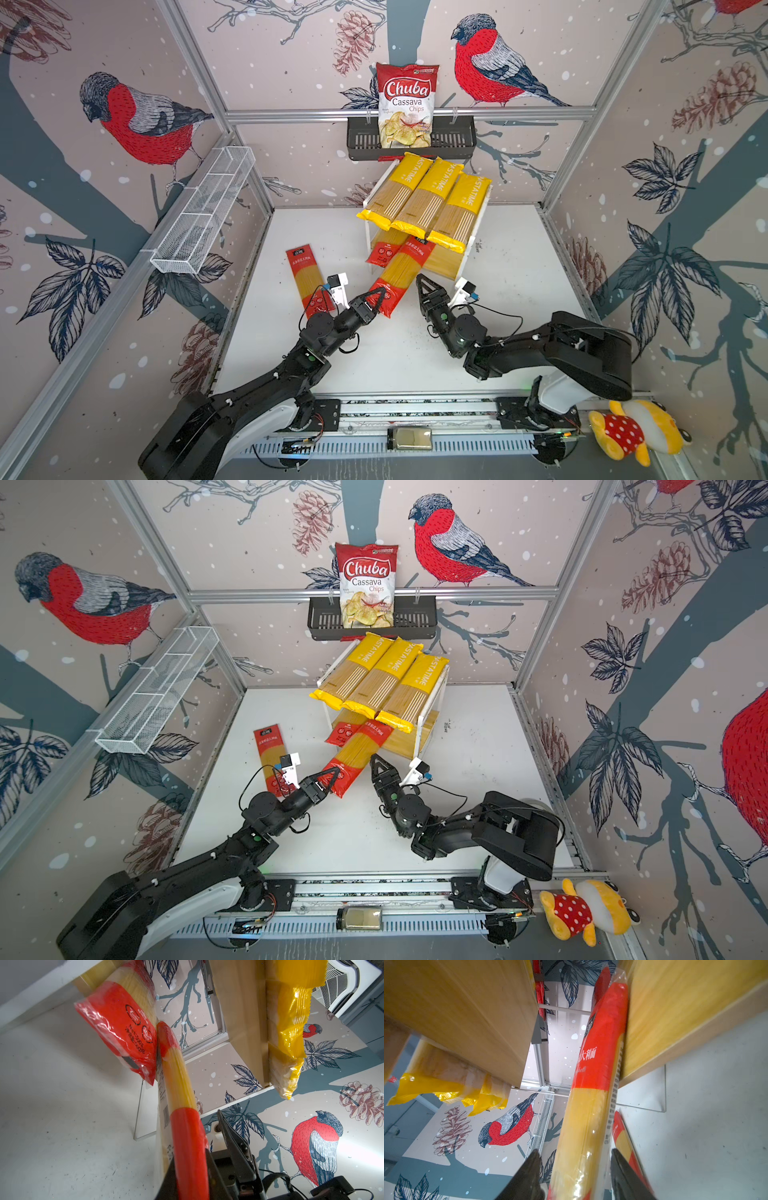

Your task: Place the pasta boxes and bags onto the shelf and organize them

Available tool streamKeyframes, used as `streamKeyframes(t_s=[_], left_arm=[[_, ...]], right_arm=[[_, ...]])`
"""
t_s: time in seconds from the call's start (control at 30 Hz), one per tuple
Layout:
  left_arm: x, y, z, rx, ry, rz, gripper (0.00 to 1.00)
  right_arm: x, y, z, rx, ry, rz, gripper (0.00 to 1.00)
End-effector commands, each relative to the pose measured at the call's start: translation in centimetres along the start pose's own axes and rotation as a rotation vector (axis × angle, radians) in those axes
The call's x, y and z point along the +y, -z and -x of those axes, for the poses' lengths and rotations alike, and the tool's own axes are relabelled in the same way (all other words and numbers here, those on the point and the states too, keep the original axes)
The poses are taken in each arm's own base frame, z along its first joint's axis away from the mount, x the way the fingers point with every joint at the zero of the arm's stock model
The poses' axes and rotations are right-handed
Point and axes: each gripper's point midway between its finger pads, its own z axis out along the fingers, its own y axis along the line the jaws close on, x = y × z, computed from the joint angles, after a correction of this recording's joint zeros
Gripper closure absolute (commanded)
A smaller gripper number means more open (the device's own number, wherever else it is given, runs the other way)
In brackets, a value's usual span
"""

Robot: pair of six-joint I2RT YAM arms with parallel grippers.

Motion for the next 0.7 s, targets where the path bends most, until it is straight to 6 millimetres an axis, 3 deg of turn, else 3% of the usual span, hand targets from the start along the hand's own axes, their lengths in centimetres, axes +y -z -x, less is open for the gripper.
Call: streamKeyframes(t_s=[0.0, 0.2, 0.4, 0.67], left_arm=[[-3.6, 0.2, 2.4, -0.093, -0.042, -0.119, 0.90], [-4.3, 0.1, 3.2, -0.137, 0.005, -0.160, 0.94], [-6.6, -1.7, 2.7, -0.147, 0.014, -0.244, 0.98], [-9.1, -4.3, 3.6, -0.219, 0.003, -0.292, 1.00]], right_arm=[[1.7, 0.8, -0.8, 0.076, 0.067, 0.058, 0.45], [0.6, 3.2, -0.5, 0.108, 0.184, -0.044, 0.45], [-1.1, 5.6, 2.2, 0.046, 0.221, -0.115, 0.44], [-2.3, 7.7, 4.8, -0.023, 0.244, -0.169, 0.44]])
